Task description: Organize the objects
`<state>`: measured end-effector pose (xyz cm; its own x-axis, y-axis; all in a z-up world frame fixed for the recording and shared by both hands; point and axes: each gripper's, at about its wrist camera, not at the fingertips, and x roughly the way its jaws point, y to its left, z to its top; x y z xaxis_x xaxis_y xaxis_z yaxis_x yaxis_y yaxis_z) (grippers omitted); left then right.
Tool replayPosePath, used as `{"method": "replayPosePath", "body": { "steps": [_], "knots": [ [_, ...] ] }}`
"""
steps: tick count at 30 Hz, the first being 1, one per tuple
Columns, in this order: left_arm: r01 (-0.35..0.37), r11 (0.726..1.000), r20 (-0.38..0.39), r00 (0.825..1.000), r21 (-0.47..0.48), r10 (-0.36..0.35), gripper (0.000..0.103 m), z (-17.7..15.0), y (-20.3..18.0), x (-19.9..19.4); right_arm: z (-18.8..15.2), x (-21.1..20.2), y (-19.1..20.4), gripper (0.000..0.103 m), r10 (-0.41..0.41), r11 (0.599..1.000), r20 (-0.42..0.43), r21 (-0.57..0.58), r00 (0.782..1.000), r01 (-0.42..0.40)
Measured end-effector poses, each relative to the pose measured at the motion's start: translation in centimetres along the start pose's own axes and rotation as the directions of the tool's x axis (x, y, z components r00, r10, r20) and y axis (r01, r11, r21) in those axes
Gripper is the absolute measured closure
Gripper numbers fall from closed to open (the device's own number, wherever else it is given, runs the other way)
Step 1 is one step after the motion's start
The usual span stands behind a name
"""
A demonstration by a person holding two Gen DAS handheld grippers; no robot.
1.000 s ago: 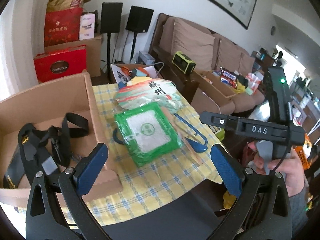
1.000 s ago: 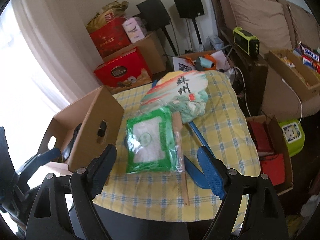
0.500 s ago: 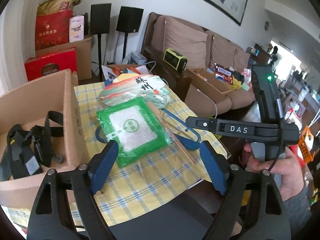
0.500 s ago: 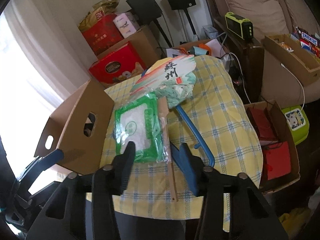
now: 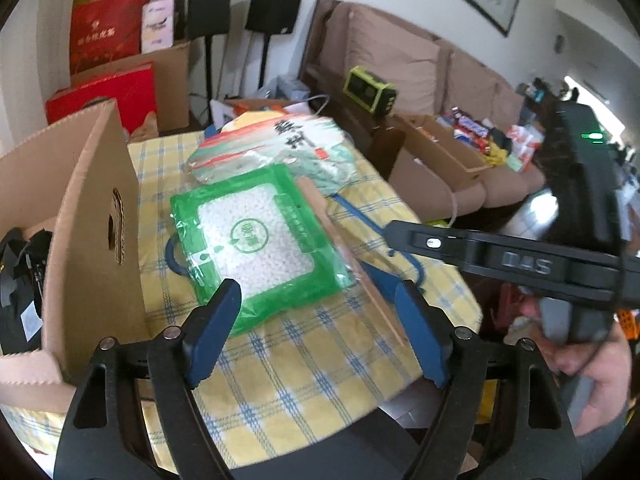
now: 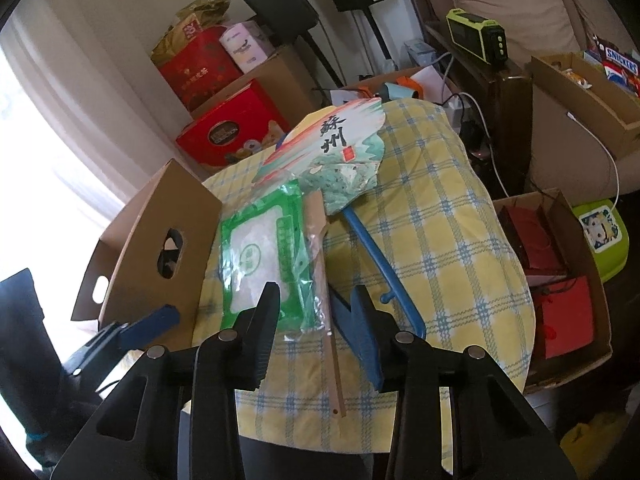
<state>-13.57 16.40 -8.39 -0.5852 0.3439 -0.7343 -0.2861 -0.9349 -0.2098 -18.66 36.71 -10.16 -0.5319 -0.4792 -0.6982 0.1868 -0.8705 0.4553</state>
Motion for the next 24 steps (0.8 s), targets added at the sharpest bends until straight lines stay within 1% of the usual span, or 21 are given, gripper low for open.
{"method": "replayPosePath", "body": {
  "steps": [4,7,11,14,18,20,24],
  "knots": [
    [-0.030,0.998,-0.047,0.999,-0.056,0.028,0.025,0.3,0.4,2.5,0.2,0.3,-0.6,0.064,0.004,1.000,0.000,0.020,1.000,-0.004],
    [-0.052,0.994,-0.063,0.997,-0.096,0.046,0.024,0.6,0.8,4.1,0.2,0.5,-1.0,0.064,0.001,1.000,-0.002,0.027,1.000,-0.001],
    [-0.070,0.982,-0.066,0.996,-0.177,0.059,0.019,0.9,2.2,5.5,0.4,0.6,-1.3,0.063,-0.002,0.999,0.000,0.032,1.000,0.002],
    [-0.075,0.974,-0.059,0.996,-0.214,0.064,0.018,1.1,3.0,6.1,0.5,0.8,-1.5,0.062,-0.002,0.999,0.001,0.037,1.000,0.002],
    [-0.095,0.967,-0.064,0.995,-0.236,0.082,0.017,1.2,3.7,7.0,0.8,1.2,-1.4,0.061,-0.003,0.999,-0.003,0.032,1.000,0.003],
    [-0.103,0.966,-0.055,0.994,-0.237,0.093,0.015,1.2,3.9,7.1,0.9,1.3,-1.4,0.060,-0.005,1.000,-0.004,0.028,1.000,0.005],
    [-0.127,0.965,-0.058,0.991,-0.229,0.117,0.012,1.1,4.0,7.4,1.3,1.6,-1.0,0.056,-0.005,1.000,-0.003,0.022,1.000,0.006]
  ]
}}
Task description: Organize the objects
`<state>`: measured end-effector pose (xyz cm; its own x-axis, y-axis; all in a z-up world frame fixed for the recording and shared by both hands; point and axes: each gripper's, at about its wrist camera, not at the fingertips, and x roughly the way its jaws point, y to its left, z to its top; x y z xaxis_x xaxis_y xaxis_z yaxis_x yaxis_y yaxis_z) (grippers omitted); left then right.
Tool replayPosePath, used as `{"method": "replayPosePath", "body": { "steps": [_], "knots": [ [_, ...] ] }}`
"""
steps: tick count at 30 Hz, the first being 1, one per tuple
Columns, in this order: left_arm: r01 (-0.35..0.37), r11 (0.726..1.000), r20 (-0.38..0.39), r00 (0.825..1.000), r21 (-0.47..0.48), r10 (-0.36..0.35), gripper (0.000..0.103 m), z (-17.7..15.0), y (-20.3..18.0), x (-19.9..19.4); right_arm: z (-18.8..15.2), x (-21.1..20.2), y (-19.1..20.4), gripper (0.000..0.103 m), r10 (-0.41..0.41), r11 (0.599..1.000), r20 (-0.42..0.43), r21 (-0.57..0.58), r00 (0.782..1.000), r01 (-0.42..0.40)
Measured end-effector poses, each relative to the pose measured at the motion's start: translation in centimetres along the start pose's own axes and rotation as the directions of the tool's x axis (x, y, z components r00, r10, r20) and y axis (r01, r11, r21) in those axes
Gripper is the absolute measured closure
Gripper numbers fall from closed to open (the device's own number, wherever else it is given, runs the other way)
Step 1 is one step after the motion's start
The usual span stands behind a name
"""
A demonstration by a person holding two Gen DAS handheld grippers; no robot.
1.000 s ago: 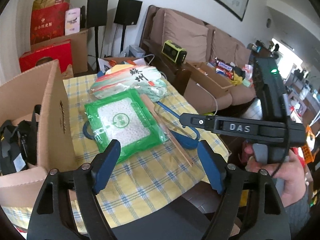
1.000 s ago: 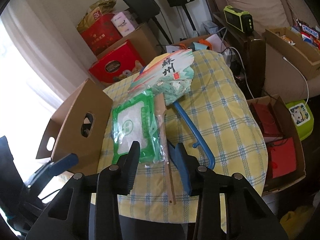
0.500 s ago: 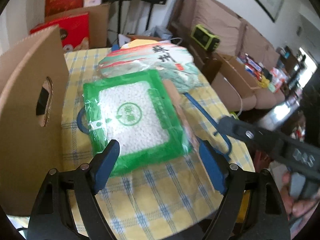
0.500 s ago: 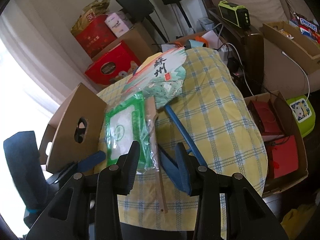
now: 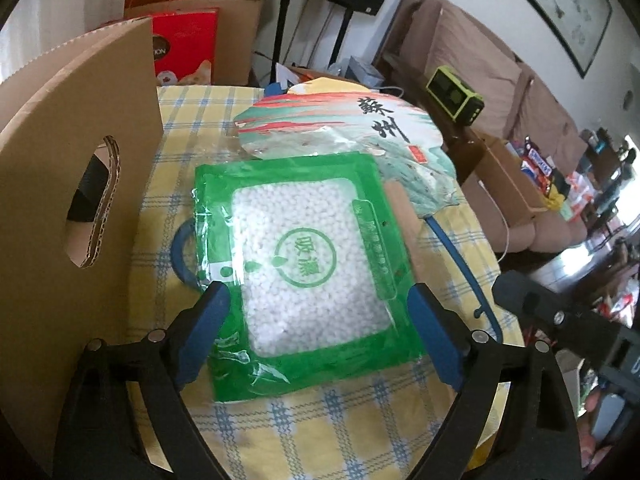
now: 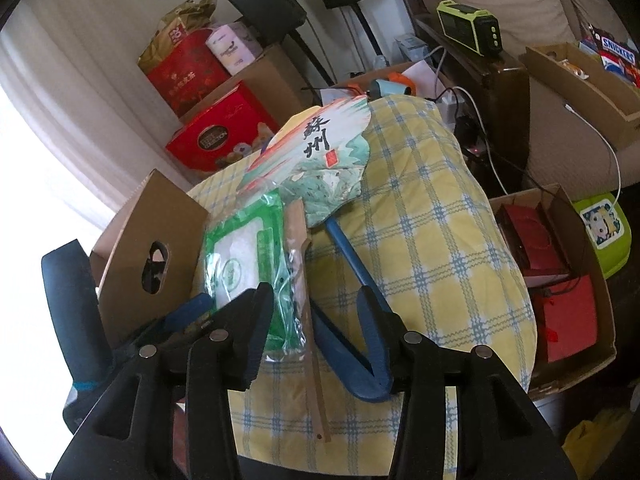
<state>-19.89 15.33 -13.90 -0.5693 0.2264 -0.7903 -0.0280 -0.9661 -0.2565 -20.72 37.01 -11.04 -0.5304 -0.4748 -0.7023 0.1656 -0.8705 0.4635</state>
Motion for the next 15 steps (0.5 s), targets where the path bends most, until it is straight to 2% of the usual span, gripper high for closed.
{"method": "replayPosePath", "body": {
  "steps": [11,15],
  "knots": [
    [-0.022,1.000,-0.005,1.000,-0.005,0.022,0.009,-0.5,-0.1,-0.2,2.6,2.8,2.6,0.054,0.047,0.997,-0.045,-0.062,0.998,-0.050],
    [0.002,1.000,-0.020,1.000,0.016,-0.002,0.006,-0.5,-0.3,0.2,3.4,4.4,2.8,0.054,0.056,0.996,-0.076,-0.070,0.995,-0.062]
  ]
}}
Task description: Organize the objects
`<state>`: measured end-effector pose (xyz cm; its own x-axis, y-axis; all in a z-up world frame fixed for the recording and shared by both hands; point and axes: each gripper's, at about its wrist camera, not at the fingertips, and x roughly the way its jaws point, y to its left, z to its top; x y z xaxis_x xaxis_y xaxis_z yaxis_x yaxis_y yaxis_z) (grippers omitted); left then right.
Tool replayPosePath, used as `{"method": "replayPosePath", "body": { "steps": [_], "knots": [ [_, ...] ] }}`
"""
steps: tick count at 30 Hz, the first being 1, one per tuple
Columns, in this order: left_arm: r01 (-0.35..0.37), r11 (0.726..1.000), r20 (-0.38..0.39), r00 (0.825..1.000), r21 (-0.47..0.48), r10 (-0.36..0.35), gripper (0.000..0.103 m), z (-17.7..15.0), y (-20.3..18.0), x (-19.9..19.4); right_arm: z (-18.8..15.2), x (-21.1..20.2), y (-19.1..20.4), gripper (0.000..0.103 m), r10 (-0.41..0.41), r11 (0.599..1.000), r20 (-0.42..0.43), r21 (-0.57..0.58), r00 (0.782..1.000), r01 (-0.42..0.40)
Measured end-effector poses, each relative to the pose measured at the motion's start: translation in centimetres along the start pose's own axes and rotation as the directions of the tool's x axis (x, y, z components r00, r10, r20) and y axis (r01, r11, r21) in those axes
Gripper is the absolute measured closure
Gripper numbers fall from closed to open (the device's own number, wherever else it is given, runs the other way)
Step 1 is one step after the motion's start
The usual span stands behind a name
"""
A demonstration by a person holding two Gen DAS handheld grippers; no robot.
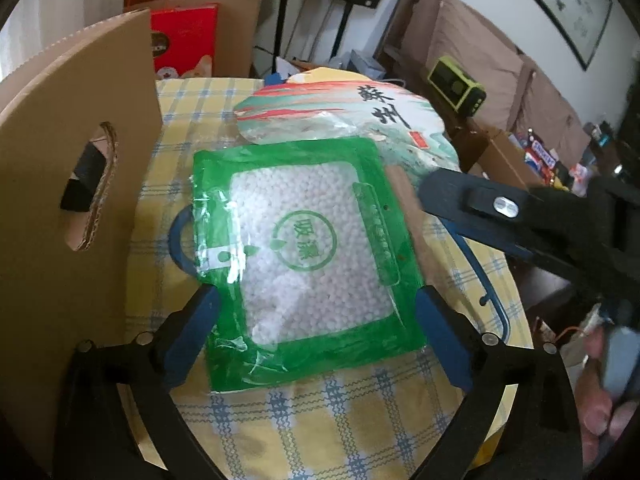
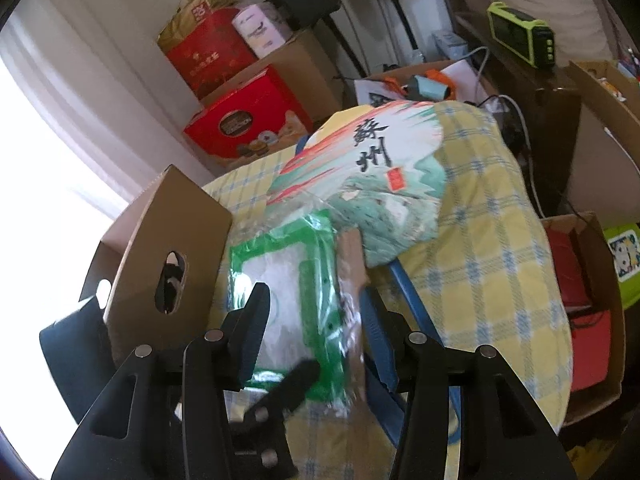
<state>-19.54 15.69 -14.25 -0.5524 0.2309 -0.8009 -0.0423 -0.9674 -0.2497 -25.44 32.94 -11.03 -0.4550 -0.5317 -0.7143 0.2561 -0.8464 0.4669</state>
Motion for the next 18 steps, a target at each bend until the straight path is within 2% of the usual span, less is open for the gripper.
{"method": "replayPosePath", "body": {
  "steps": [8,11,12,13,18],
  "knots": [
    [0.088,0.995,-0.006,0.996,0.041,-0.088,0.006,0.1,-0.6,-0.3,-0.4,1.7,-0.5,0.054,0.003,1.000,-0.045,0.005,0.999,-0.002],
    [0.102,0.992,-0.001,0.995,0.070,-0.102,0.006,0.0,-1.1,-0.4,-0.7,1.3,-0.3,0.058,0.006,1.000,-0.043,-0.007,0.999,-0.006],
    [0.113,0.991,-0.001,0.994,0.074,-0.114,0.006,0.0,-1.1,-0.4,-0.7,1.2,-0.2,0.068,0.021,1.000,-0.048,-0.011,0.999,-0.022],
    [0.130,0.989,0.000,0.992,0.077,-0.130,0.006,0.0,-1.2,-0.4,-0.7,1.0,-0.1,0.071,0.041,0.999,-0.056,-0.009,0.998,-0.041],
    [0.199,0.974,-0.017,0.980,0.108,-0.198,0.006,-0.2,-2.1,-0.7,-1.1,-0.2,0.1,0.072,0.041,0.999,-0.052,-0.025,0.998,-0.042]
  ]
}}
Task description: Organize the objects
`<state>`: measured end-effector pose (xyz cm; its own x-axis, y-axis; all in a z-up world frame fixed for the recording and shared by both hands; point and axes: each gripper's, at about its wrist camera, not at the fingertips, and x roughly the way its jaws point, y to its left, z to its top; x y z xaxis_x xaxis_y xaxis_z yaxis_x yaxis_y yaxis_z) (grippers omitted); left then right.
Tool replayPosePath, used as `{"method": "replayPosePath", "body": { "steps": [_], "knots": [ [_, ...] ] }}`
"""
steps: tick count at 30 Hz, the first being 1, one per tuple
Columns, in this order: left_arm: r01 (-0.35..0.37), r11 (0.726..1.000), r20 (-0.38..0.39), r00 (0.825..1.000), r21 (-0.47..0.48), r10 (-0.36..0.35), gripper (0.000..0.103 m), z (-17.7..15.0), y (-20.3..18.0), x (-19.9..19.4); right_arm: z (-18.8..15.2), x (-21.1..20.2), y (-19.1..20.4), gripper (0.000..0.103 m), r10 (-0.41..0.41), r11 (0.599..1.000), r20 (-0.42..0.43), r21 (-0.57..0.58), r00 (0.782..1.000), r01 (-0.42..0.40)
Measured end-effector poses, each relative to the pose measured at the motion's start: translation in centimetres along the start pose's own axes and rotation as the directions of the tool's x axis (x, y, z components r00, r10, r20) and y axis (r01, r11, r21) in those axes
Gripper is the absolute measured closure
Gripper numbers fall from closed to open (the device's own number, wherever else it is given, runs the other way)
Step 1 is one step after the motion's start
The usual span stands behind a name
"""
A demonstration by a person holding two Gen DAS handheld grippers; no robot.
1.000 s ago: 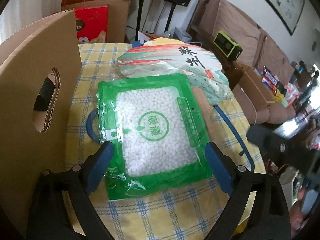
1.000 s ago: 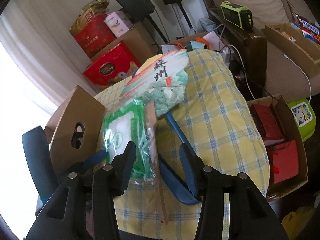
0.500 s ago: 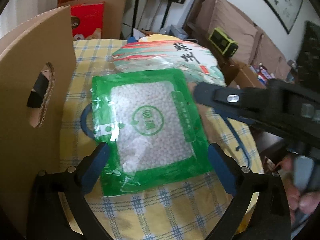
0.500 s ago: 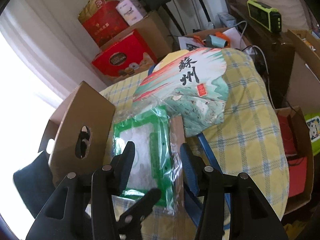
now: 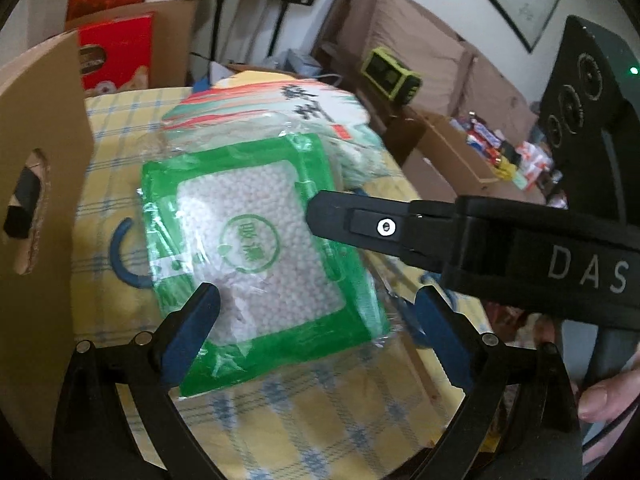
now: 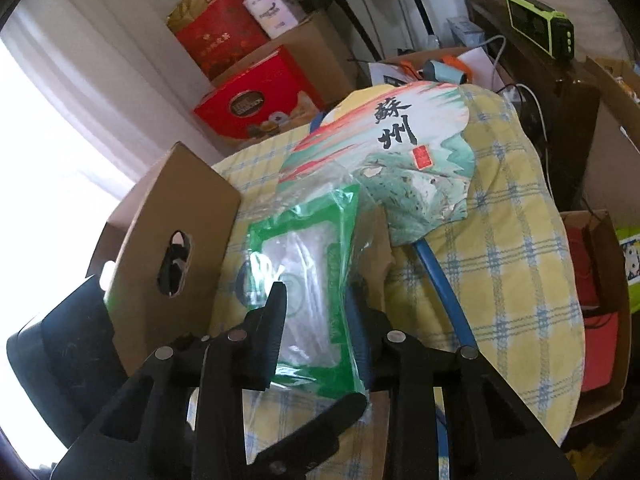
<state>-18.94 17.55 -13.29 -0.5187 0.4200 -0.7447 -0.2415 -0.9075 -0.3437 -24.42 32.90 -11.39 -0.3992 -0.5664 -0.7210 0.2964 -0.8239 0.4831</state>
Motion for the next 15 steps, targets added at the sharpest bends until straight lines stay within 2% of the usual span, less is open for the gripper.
{"method": "replayPosePath", "body": {
  "steps": [3,5,7,10,15],
  "knots": [
    [0.035,0.999,-0.007,0.999,0.018,-0.035,0.008,-0.1,-0.6,-0.1,-0.1,0.0,-0.7,0.081,0.070,0.997,-0.024,0.035,0.997,-0.069],
    [0.035,0.999,-0.015,0.999,0.010,-0.035,0.013,-0.1,-0.5,-0.4,-0.2,0.1,-0.8,0.081,0.022,0.999,-0.028,0.028,0.999,-0.021],
    [0.033,0.999,-0.022,0.999,-0.020,-0.033,0.014,-0.2,0.0,-0.9,-0.4,0.2,-1.1,0.081,-0.006,1.000,-0.031,0.028,0.999,0.007],
    [0.001,0.997,-0.027,1.000,-0.072,-0.003,0.014,-0.5,1.1,-1.5,-0.5,-0.2,-1.5,0.081,0.002,0.999,-0.008,0.050,1.000,-0.002],
    [-0.093,0.994,0.045,0.994,-0.050,0.095,0.012,-0.9,1.0,-2.5,-0.4,-0.6,-1.7,0.078,-0.067,0.997,0.019,0.043,0.998,0.066]
  ]
}}
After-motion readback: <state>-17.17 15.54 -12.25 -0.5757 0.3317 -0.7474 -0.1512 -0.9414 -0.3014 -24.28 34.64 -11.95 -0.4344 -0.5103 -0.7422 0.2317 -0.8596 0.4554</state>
